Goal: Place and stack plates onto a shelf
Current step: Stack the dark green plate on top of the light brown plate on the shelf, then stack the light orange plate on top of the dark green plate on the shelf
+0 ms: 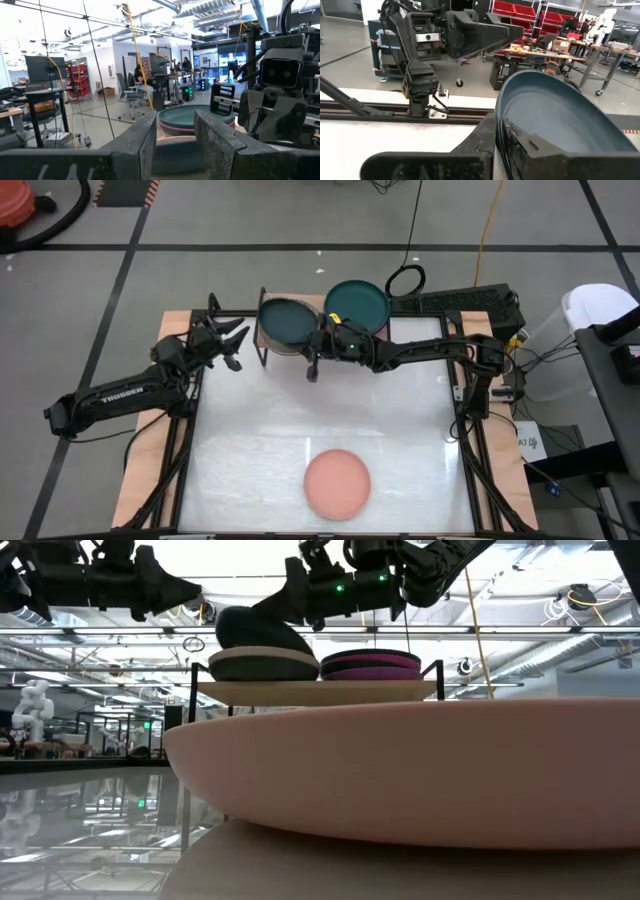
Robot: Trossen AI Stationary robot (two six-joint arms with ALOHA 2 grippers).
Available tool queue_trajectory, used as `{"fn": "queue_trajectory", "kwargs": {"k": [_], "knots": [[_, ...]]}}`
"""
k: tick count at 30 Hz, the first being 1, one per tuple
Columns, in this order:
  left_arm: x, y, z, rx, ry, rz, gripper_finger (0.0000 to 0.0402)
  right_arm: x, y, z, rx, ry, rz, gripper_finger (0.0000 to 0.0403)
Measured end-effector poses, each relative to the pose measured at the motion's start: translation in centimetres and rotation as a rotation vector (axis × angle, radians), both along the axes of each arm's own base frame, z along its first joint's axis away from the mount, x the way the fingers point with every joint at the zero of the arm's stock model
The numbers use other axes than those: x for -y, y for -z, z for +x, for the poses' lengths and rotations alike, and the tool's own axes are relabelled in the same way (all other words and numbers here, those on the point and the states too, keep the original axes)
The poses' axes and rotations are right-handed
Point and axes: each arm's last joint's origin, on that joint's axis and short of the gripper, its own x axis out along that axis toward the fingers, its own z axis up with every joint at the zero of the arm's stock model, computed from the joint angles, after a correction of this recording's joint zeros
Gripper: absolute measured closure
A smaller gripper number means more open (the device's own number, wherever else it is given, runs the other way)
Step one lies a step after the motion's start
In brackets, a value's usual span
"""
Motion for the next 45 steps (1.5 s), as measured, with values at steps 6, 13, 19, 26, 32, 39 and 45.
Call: {"fn": "queue_trajectory", "kwargs": {"k": [6, 13, 19, 26, 32, 39, 45], "knots": [[0.0, 0.1, 0.0, -0.01, -0.001, -0.002, 0.0264, -0.3, 0.0, 0.0, -0.001, -0.006, 0.001, 0.036], [0.0, 0.1, 0.0, -0.011, 0.002, -0.001, 0.0264, -1.2, -1.3, -0.3, 0.022, -0.028, -0.038, 0.0319], [0.7, -0.5, 0.1, 0.035, 0.2, 0.034, 0.0264, -2.4, -4.7, -2.1, 0.062, -0.047, -0.094, 0.0304], [2.0, -0.7, 0.5, 0.03, 0.39, 0.101, 0.0264, -4.2, -8.2, -5.4, -0.007, -0.082, -0.064, 0.0303], [3.2, -0.8, 0.9, 0.039, 0.474, 0.159, 0.0264, -6.3, -10.2, -8.4, -0.07, -0.121, 0.008, 0.0303], [4.3, -0.2, 2.0, -0.036, 0.534, 0.25, 0.0264, -8.8, -7.1, -10.5, -0.071, -0.031, 0.004, 0.0303], [4.8, 0.6, 4.0, -0.125, 0.517, 0.206, 0.0264, -9.9, -3.1, -12.9, 0.082, 0.014, 0.035, 0.0303]]}}
